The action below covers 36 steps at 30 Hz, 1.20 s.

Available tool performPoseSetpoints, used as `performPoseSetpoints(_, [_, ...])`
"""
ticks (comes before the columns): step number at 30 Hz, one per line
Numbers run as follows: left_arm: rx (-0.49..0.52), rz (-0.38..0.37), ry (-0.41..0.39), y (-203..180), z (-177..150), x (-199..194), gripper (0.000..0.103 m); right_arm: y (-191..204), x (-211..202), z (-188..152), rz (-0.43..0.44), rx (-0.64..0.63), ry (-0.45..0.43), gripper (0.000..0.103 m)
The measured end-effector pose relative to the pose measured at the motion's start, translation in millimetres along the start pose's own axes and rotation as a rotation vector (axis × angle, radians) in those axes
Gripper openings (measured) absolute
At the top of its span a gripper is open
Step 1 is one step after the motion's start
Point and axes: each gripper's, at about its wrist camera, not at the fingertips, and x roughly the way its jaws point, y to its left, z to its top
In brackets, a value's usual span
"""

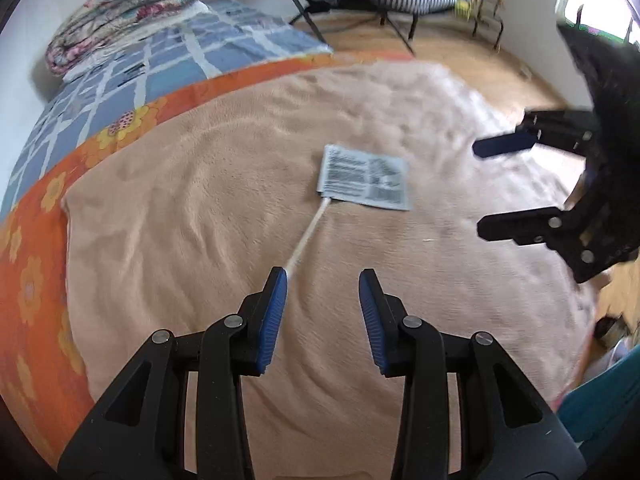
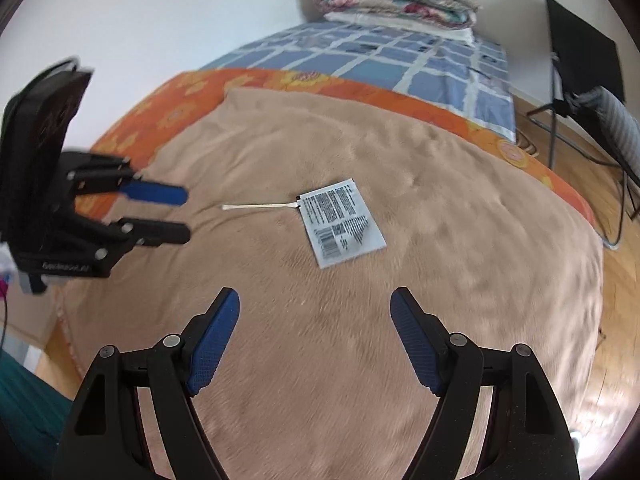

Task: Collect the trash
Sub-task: 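Grasp the cotton swab with the left tool while the right tool grasps the white sachet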

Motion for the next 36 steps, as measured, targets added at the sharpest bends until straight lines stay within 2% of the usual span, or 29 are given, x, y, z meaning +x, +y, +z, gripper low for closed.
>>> performPoseSetpoints(5, [0.062, 0.003, 0.085, 8.2, 19.3, 26.5, 0.038, -5.4, 22.9, 13.8, -0.003, -0.043, 0.026, 0.078])
performPoseSetpoints(14, [0.051, -0.083, 0.154, 12.2, 29.8, 50.7, 0.037, -9.6, 51.0, 29.2, 0.027, -0.099, 0.032, 0.078])
performPoseSetpoints(16, [0.053, -0.075, 0.158, 10.8, 29.9, 55.9, 0.024, -10.4, 55.6, 31.2, 0.03, -0.104, 0.028, 0.078])
performPoseSetpoints(19, [0.033, -0.069, 0.145, 12.0, 30.7, 59.7, 0.02, -13.5, 64.6, 33.9, 0.041, -0.088, 0.039, 0.078])
performPoseSetpoints(21, [0.018, -0.058, 0.134, 13.3, 30.9, 59.8, 0.009, -14.8, 69.6, 35.2, 0.037, -0.08, 0.042, 0.078])
performPoseSetpoints(24, [0.01, -0.047, 0.12, 15.8, 29.9, 59.3, 0.006, -17.0, 75.4, 37.4, 0.027, -0.069, 0.043, 0.078])
performPoseSetpoints(36, [-0.017, -0.025, 0.088, 23.7, 23.5, 53.4, 0.004, -10.6, 92.9, 44.9, -0.018, -0.069, 0.084, 0.08])
